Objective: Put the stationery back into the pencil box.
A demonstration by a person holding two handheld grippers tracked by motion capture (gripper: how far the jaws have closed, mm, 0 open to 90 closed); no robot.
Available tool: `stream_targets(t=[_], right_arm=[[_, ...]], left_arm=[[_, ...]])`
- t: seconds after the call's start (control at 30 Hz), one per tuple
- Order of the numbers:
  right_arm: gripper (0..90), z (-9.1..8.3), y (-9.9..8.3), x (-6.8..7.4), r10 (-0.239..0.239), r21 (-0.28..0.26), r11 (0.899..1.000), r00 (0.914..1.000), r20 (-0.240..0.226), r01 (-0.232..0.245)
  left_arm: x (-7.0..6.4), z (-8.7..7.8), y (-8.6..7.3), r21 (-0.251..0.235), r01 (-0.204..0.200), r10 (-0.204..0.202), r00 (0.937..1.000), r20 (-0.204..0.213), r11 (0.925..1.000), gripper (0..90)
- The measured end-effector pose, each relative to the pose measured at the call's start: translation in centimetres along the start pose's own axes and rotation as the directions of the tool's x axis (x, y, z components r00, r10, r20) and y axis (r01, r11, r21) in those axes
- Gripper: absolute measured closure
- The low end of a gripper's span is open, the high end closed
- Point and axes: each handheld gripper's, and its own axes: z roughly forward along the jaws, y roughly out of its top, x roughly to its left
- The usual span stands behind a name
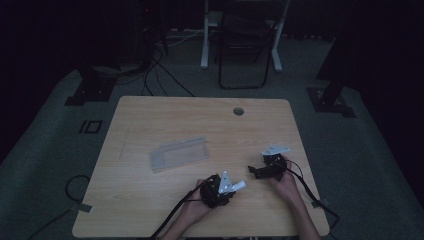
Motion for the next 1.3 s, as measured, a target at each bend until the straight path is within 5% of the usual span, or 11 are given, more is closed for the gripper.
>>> stream_targets(t=[1.3], right_arm=[[11.6,0.0,0.0,0.0,0.0,-0.001,1.0,1.0,0.0,0.0]], left_arm=[[2.4,-2.6,-0.7,-0.029,0.013,-0.015,0.9979,-0.063,0.9995,70.6]])
